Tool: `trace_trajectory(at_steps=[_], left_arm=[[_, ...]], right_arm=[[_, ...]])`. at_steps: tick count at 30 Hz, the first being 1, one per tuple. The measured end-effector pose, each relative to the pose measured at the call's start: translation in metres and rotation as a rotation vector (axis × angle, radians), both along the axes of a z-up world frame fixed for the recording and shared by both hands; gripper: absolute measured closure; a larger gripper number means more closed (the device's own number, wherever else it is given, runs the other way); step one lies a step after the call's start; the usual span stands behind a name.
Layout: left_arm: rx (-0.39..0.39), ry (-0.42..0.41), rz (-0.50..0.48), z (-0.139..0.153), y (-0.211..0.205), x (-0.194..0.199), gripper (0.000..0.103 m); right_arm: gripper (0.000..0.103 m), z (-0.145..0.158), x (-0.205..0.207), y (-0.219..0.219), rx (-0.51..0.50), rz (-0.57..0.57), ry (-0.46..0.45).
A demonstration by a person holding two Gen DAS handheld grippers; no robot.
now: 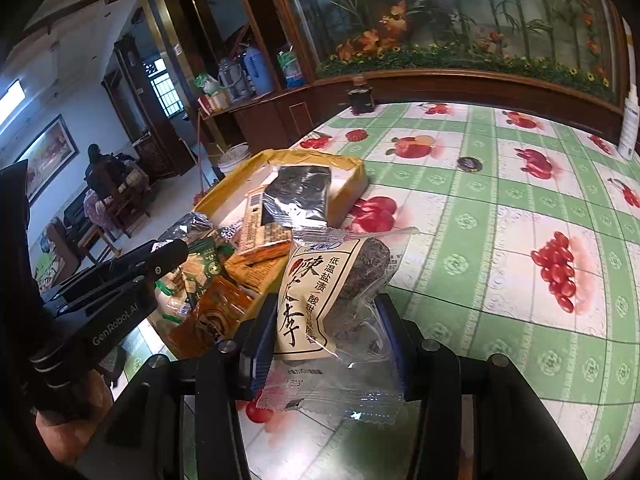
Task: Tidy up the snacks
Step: 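Carry the clear plum-snack bag and white candy into the yellow tray and release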
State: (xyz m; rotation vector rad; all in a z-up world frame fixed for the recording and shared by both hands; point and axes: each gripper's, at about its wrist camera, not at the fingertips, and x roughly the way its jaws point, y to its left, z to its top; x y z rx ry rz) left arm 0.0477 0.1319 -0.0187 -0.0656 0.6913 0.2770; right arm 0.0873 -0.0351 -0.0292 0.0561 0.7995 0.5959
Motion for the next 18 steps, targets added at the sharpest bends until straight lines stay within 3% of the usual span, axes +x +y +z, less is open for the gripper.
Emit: trace_trajectory(at_steps=[18], left_arm=[[-0.015, 0.033, 0.065, -0.003, 0.037, 0.035, 0.074]], right_arm=[[0.055, 0.016, 0.051, 0.068, 0.005, 0.095, -0.037]])
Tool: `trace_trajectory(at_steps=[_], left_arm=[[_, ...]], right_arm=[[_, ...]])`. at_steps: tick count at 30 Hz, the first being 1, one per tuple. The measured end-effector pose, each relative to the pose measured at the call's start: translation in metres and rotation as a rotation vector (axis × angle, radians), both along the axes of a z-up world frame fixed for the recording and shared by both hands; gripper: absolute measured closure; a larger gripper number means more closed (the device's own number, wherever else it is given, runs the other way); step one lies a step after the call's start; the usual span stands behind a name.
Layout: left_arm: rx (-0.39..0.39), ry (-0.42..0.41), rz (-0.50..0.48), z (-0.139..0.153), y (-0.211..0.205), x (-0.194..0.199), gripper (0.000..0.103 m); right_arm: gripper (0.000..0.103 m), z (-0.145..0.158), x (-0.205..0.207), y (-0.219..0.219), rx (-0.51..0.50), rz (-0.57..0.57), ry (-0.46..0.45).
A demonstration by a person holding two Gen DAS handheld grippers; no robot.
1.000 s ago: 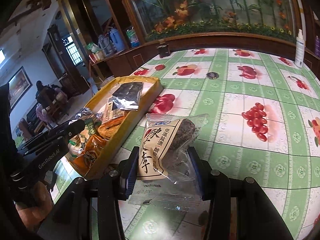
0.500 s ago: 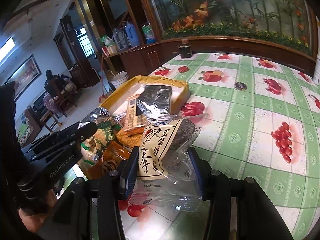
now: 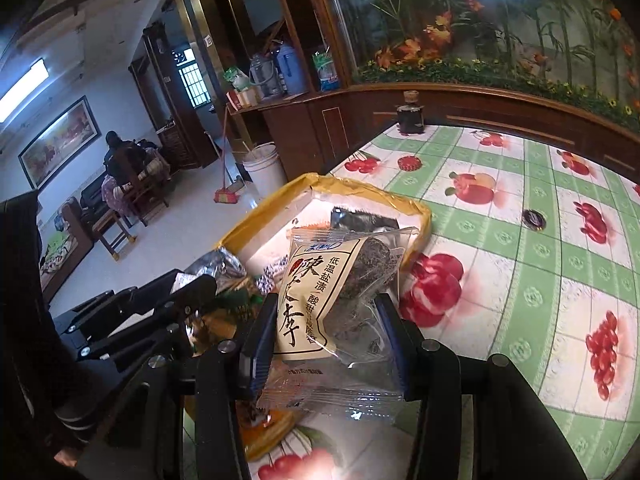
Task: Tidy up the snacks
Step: 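Carry the clear plum-snack bag and white candy into the yellow tray and release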
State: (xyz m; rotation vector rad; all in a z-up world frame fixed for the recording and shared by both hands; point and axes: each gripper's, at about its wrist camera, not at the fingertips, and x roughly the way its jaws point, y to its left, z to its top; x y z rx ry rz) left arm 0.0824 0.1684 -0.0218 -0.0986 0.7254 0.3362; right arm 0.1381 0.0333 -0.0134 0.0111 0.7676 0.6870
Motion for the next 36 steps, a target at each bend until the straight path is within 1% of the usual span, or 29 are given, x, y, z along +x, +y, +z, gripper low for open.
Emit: trace_trajectory(at_steps=[7, 13, 24, 31, 34, 35, 36], left_arm=[[-0.004, 0.034, -0.003, -0.007, 0.004, 0.023, 0.074], [-0.007, 0.052, -0.004, -0.011, 0.007, 0.035, 0.074], [-0.002, 0.066, -0.018, -0.013, 0.006, 0.04, 0.074], [0.003, 0.09, -0.035, -0.017, -0.001, 0.046, 0.074], [0.001, 0.097, -0.034, -0.017, -0.002, 0.045, 0.072], [-0.004, 0.099, -0.033, -0.016, -0.002, 0.044, 0.069], [-0.012, 0.1, -0.036, -0.016, -0.002, 0.043, 0.063]], right_arm=[[0.055, -0.009, 0.034, 0.017, -0.002, 0.0, 0.027], [0.055, -0.017, 0.057, 0.028, 0.001, 0.004, 0.044], [0.055, -0.021, 0.081, 0.031, 0.016, -0.016, 0.057], [0.054, -0.026, 0.097, 0.038, 0.043, -0.008, 0.098], [0.053, -0.029, 0.099, 0.041, 0.053, -0.001, 0.117], [0.051, -0.029, 0.098, 0.042, 0.05, 0.005, 0.119], [0.046, -0.03, 0.097, 0.043, 0.043, 0.01, 0.125]])
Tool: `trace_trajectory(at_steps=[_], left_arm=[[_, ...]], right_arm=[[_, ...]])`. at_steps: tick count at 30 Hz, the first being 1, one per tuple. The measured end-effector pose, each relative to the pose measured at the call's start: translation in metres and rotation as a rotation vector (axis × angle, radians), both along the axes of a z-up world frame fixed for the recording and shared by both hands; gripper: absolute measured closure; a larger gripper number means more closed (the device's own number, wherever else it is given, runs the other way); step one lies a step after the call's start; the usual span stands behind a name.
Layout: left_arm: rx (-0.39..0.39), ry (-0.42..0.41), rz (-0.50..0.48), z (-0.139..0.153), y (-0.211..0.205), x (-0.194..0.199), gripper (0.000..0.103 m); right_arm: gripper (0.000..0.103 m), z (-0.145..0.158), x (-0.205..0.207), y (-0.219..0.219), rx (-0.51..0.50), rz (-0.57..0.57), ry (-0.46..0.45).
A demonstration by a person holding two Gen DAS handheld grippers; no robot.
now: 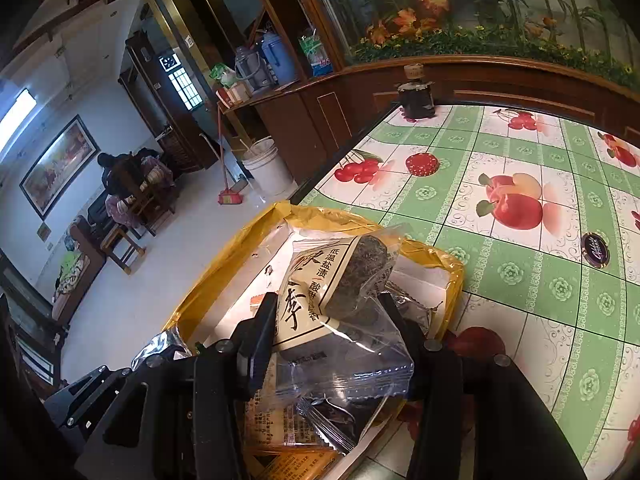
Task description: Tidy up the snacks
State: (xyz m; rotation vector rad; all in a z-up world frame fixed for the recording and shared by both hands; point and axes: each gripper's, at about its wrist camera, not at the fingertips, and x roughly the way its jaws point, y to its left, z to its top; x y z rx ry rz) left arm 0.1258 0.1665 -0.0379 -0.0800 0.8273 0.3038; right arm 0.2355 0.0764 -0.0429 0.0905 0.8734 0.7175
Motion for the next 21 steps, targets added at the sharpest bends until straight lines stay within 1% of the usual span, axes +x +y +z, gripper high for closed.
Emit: trace_trajectory(at_steps=[1, 3, 4, 5, 6, 8, 10, 12, 16, 21], left_arm=[[-0.01, 0.0, -0.003, 0.001, 0.0, -0.001, 0.059], [-0.022, -0.001, -0.009, 0.001, -0.002, -0.005, 0.048], [-0.021, -0.001, -0.011, 0.001, -0.004, -0.007, 0.045], [-0.019, 0.0, -0.01, 0.001, -0.005, -0.01, 0.037], [-0.021, -0.004, -0.012, 0.002, -0.007, -0.014, 0.033], [-0.038, -0.015, -0.012, 0.003, -0.009, -0.022, 0.026], [-0.051, -0.024, -0.01, 0.004, -0.01, -0.03, 0.025], [-0.07, -0.03, -0.009, 0.005, -0.01, -0.039, 0.024], [-0.107, -0.026, -0.006, 0.004, -0.009, -0.053, 0.024], [-0.093, -0.047, -0.019, 0.009, -0.017, -0.073, 0.024]], right_arm=[[0.045, -0.001, -0.001, 0.001, -0.008, 0.004, 0.008], [0.041, -0.001, -0.005, -0.001, -0.015, 0.004, 0.001], [0.04, -0.001, -0.008, -0.002, -0.02, 0.0, -0.005], [0.038, 0.0, -0.01, -0.004, -0.024, -0.005, -0.01], [0.036, 0.001, -0.012, -0.005, -0.028, -0.009, -0.013], [0.034, 0.003, -0.019, -0.011, -0.026, -0.008, -0.015], [0.033, 0.007, -0.025, -0.017, -0.023, -0.008, -0.02], [0.03, 0.012, -0.031, -0.021, -0.024, -0.006, -0.027], [0.029, 0.019, -0.044, -0.031, -0.02, 0.001, -0.04], [0.029, 0.023, -0.057, -0.039, -0.018, -0.003, -0.052]])
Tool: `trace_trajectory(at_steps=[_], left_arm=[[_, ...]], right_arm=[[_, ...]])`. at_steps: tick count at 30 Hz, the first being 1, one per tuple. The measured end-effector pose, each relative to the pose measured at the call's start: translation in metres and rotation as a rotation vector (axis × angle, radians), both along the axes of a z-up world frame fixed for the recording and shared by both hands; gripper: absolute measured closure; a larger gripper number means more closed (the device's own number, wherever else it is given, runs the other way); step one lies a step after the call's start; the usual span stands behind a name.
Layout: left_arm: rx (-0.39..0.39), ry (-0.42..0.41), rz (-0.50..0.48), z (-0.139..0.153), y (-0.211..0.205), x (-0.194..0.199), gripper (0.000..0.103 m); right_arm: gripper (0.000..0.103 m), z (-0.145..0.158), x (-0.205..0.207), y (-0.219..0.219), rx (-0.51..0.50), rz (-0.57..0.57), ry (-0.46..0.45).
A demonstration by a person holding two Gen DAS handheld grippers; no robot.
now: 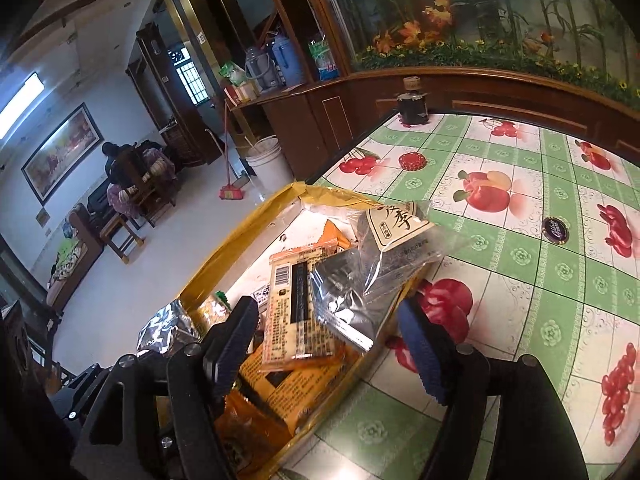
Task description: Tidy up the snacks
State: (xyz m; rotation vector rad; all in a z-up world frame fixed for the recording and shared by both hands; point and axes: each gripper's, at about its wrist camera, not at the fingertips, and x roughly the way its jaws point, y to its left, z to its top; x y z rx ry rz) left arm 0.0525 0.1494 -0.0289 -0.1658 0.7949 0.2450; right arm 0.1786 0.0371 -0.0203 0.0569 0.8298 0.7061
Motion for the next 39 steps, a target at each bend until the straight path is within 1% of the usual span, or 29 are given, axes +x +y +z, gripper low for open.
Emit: trace_trajectory(at_steps=[3, 8, 10, 12, 15, 21, 24, 32, 36, 39], left_arm=[[0.018, -0.019, -0.003, 0.006, -0.004, -0.012, 0.024], [0.038, -0.053, 0.002, 0.018, -0.007, -0.03, 0.024], [0.046, -0.06, -0.001, 0.02, -0.007, -0.037, 0.023], [0.075, -0.065, 0.006, 0.022, -0.009, -0.046, 0.023], [0.108, -0.077, 0.009, 0.025, -0.011, -0.057, 0.023], [0.119, -0.114, -0.001, 0.031, -0.012, -0.074, 0.022], [0.122, -0.135, -0.009, 0.034, -0.013, -0.082, 0.018], [0.124, -0.168, -0.009, 0.043, -0.012, -0.099, 0.018], [0.145, -0.175, -0.013, 0.045, -0.018, -0.107, 0.018], [0.143, -0.173, -0.027, 0.046, -0.022, -0.112, 0.018]], right_arm=[[0.029, 0.001, -0.006, -0.008, 0.013, -0.011, 0.005], [0.029, 0.007, -0.022, -0.019, 0.03, -0.002, -0.016], [0.029, 0.009, -0.029, -0.021, 0.03, 0.025, -0.033], [0.024, 0.01, -0.036, -0.022, 0.024, 0.054, -0.048], [0.022, 0.011, -0.049, -0.024, 0.009, 0.109, -0.085], [0.02, 0.011, -0.072, -0.024, -0.026, 0.241, -0.138], [0.019, 0.011, -0.082, -0.023, -0.033, 0.3, -0.15], [0.018, 0.011, -0.104, -0.021, -0.099, 0.394, -0.227], [0.018, 0.008, -0.115, -0.02, -0.137, 0.424, -0.275], [0.018, 0.008, -0.123, -0.02, -0.132, 0.451, -0.294]])
